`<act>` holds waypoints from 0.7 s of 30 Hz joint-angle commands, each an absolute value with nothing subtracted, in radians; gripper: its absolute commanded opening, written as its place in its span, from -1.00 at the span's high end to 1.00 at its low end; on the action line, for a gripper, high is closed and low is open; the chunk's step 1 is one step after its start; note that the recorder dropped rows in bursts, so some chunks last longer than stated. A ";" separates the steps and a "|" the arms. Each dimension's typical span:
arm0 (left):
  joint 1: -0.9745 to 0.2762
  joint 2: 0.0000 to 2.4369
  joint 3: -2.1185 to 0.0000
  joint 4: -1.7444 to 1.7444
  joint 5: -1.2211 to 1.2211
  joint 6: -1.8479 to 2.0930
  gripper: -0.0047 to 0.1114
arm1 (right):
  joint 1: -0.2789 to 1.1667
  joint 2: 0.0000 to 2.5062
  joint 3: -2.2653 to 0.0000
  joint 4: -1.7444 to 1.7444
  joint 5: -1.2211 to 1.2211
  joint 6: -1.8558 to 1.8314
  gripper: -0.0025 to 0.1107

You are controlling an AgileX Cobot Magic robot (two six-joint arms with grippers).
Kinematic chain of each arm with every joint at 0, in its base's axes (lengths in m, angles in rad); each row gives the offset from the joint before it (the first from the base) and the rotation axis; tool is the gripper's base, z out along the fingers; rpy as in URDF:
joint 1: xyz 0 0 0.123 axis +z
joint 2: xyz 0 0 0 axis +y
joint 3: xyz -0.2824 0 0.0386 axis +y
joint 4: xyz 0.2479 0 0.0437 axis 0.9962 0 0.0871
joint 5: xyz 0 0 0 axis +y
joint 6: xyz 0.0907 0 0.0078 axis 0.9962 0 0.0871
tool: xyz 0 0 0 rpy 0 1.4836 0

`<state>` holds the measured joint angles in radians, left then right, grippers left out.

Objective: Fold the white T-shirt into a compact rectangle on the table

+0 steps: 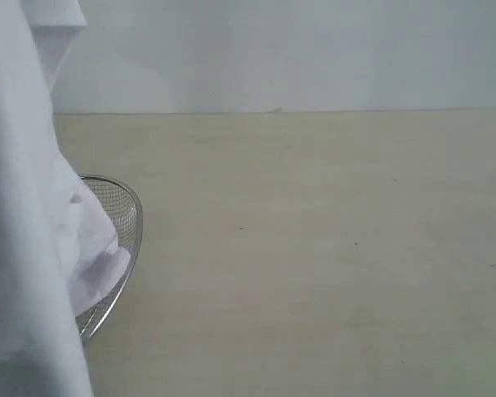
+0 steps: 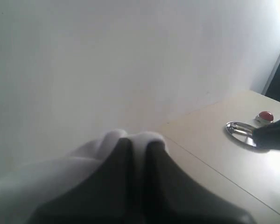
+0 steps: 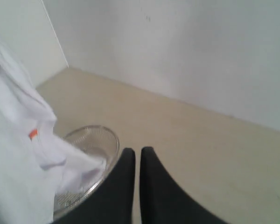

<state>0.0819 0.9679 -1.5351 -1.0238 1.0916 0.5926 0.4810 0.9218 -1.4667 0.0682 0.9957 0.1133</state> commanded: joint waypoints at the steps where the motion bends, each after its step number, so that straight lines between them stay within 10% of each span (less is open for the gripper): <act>1: 0.084 0.962 -1.541 -1.051 1.069 0.599 0.84 | 0.478 0.969 -1.303 0.123 0.960 0.119 0.95; 13: 0.084 0.962 -1.601 -0.919 1.169 0.574 0.84 | 0.467 1.125 -0.947 0.386 0.661 -0.045 0.93; 21: 0.084 0.962 -1.601 -0.869 1.202 0.564 0.84 | 0.364 1.311 -0.943 0.816 0.726 -0.447 0.00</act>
<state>0.0819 0.9679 -1.5921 -0.8732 1.2132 0.5785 0.3970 1.2553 -0.9470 0.6669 0.6993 -0.2982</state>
